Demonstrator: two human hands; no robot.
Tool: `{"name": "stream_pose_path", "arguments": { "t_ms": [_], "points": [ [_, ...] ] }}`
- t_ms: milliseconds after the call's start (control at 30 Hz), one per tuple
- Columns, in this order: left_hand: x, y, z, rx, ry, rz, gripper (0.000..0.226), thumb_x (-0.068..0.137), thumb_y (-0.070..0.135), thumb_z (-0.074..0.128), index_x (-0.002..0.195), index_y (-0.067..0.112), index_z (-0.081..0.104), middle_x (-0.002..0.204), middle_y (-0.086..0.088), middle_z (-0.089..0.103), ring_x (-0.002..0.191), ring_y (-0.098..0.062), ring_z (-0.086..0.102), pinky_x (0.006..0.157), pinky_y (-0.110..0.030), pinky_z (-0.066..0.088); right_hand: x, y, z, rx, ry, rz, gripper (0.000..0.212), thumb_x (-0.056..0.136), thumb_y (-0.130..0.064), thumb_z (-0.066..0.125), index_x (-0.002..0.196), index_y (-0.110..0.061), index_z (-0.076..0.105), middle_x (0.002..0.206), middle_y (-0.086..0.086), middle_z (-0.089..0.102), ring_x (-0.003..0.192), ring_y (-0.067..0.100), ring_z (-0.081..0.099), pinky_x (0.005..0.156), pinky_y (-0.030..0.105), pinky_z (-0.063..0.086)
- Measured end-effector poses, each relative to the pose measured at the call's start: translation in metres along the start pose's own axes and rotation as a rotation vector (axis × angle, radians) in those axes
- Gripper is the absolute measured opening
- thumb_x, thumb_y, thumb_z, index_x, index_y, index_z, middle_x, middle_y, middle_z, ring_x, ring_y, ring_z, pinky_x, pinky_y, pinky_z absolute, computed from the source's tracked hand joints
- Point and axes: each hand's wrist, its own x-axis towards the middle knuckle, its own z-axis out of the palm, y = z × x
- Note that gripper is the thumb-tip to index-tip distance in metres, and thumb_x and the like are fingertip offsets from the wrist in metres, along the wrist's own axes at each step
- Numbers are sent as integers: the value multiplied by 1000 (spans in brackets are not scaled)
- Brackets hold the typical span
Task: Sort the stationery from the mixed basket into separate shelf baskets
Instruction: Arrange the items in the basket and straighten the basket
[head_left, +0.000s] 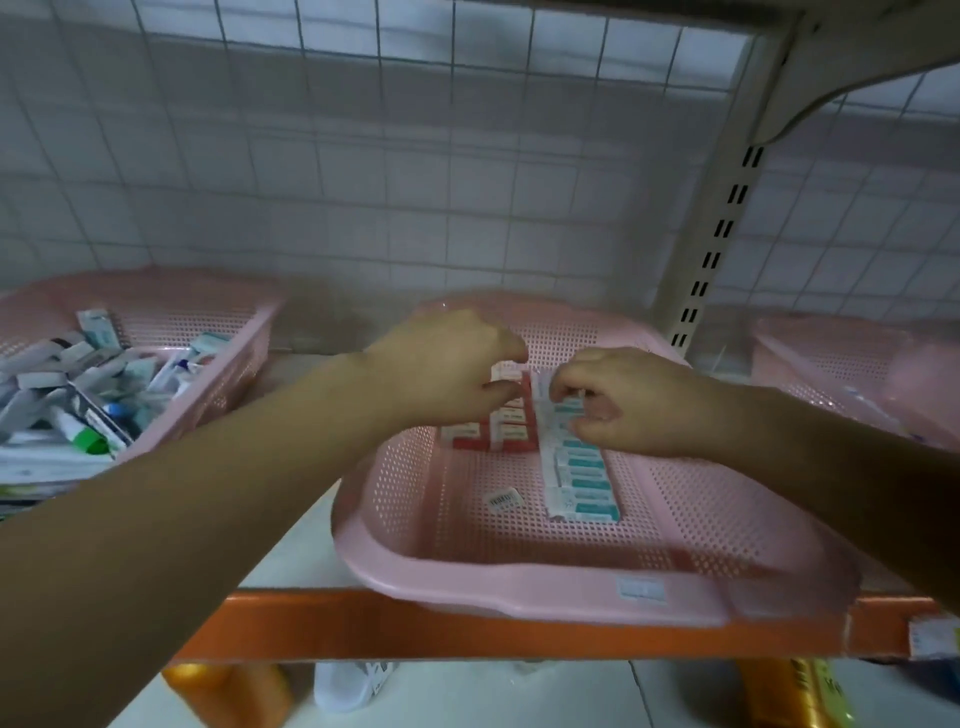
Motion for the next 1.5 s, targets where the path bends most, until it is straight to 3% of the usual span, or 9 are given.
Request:
{"name": "stream_pose_path", "arguments": {
  "t_ms": [167, 267, 367, 733, 933, 1167, 1267, 1333, 1500],
  "points": [
    [-34, -43, -26, 64, 180, -39, 39, 90, 41, 44, 124, 24, 55, 123, 2, 57, 116, -21, 50, 91, -36, 44, 39, -33, -29, -45, 121, -89, 39, 88, -28, 54, 125, -18, 52, 120, 1, 52, 113, 17, 49, 95, 34, 42],
    [-72, -78, -39, 61, 236, -74, 52, 78, 45, 29, 97, 15, 67, 98, -5, 66, 93, -30, 60, 71, -43, 52, 69, -63, -38, -21, 175, -157, 40, 87, -23, 55, 125, -14, 52, 120, 6, 52, 115, 22, 49, 96, 33, 40],
    [-116, -117, -47, 92, 209, -149, 42, 78, 37, 36, 84, 12, 70, 84, -7, 68, 75, -30, 65, 59, -40, 55, 98, -98, -41, -11, 197, -226, 39, 89, -22, 54, 128, -16, 51, 122, 5, 51, 114, 19, 48, 93, 25, 36],
    [-264, -204, -56, 51, 185, -506, 49, 79, 46, 41, 97, 15, 73, 92, -4, 71, 81, -25, 67, 70, -33, 52, 195, -220, -25, 0, 150, -420, 36, 88, -21, 55, 123, -13, 54, 121, 9, 52, 113, 25, 49, 95, 36, 40],
    [-293, -236, -45, 43, 169, -584, 27, 89, 29, 58, 112, 18, 68, 111, 1, 67, 101, -19, 60, 86, -27, 45, 230, -277, -6, 8, 51, -353, 33, 88, -18, 51, 122, -18, 53, 118, 4, 56, 107, 25, 53, 86, 39, 48],
    [-278, -272, -19, 17, 45, -580, 20, 91, 17, 48, 95, 14, 67, 92, 0, 68, 84, -20, 60, 72, -27, 44, 267, -328, 15, 384, 57, -137, 25, 89, -16, 51, 111, -10, 60, 115, 12, 59, 102, 29, 55, 84, 34, 47],
    [-263, -281, -12, -30, 39, -563, 24, 90, 13, 46, 100, 17, 68, 96, -3, 69, 88, -22, 61, 77, -32, 47, 275, -339, 32, 440, 13, -92, 4, 86, -17, 50, 89, -18, 53, 96, 9, 58, 86, 27, 53, 67, 30, 43],
    [-254, -288, -10, -35, 25, -580, 23, 90, 12, 44, 96, 14, 66, 96, -6, 68, 87, -25, 59, 76, -33, 47, 277, -338, 34, 432, 0, -59, 11, 85, -18, 49, 76, -22, 45, 86, 5, 53, 79, 25, 48, 58, 28, 37],
    [-238, -295, -3, -43, -6, -717, 19, 91, 12, 43, 72, 15, 44, 75, -5, 50, 72, -22, 44, 63, -26, 36, 280, -324, 35, 511, 39, -2, 16, 91, -24, 53, 85, -13, 62, 97, 10, 65, 92, 28, 59, 83, 38, 50]
  ]
}}
